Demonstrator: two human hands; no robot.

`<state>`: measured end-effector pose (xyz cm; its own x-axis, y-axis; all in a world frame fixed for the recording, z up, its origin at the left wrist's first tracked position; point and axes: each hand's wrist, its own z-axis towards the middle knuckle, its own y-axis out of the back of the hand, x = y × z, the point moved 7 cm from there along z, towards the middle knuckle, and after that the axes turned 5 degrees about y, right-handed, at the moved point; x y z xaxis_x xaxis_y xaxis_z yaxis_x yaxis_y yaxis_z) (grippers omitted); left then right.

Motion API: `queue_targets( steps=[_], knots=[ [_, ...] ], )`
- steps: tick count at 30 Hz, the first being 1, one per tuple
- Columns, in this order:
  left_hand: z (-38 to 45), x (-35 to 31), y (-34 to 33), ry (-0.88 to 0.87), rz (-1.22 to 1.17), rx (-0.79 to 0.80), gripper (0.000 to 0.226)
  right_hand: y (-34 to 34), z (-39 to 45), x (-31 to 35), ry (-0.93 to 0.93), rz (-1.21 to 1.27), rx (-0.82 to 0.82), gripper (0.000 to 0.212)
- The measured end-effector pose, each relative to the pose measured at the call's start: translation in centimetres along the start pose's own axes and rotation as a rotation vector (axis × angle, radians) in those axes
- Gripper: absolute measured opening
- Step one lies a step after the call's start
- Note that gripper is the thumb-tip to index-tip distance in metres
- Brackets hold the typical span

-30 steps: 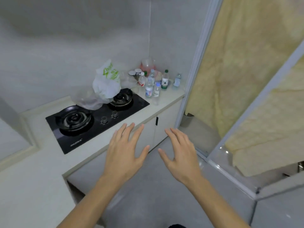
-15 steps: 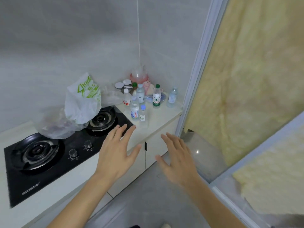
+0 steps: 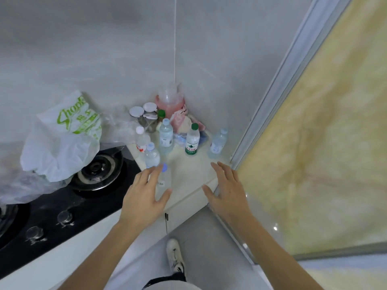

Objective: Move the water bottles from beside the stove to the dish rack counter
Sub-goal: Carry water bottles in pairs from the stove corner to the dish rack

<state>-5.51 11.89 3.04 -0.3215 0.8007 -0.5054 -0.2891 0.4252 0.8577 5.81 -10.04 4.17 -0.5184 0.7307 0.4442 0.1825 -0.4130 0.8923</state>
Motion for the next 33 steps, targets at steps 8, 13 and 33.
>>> queue_targets(
  steps=[8,13,33],
  knots=[
    [9.8,2.8,-7.6,0.018,-0.036,0.195,0.085,-0.3,13.5,-9.0,-0.082,-0.086,-0.001,0.077],
    [11.2,5.1,-10.4,0.071,-0.100,0.307,0.088,-2.7,20.4,-13.2,-0.096,-0.009,-0.014,0.086],
    [6.7,7.1,-13.8,0.767,-0.572,-0.129,0.053,-9.3,26.3,-20.1,-0.028,0.491,0.117,0.064]
  ],
)
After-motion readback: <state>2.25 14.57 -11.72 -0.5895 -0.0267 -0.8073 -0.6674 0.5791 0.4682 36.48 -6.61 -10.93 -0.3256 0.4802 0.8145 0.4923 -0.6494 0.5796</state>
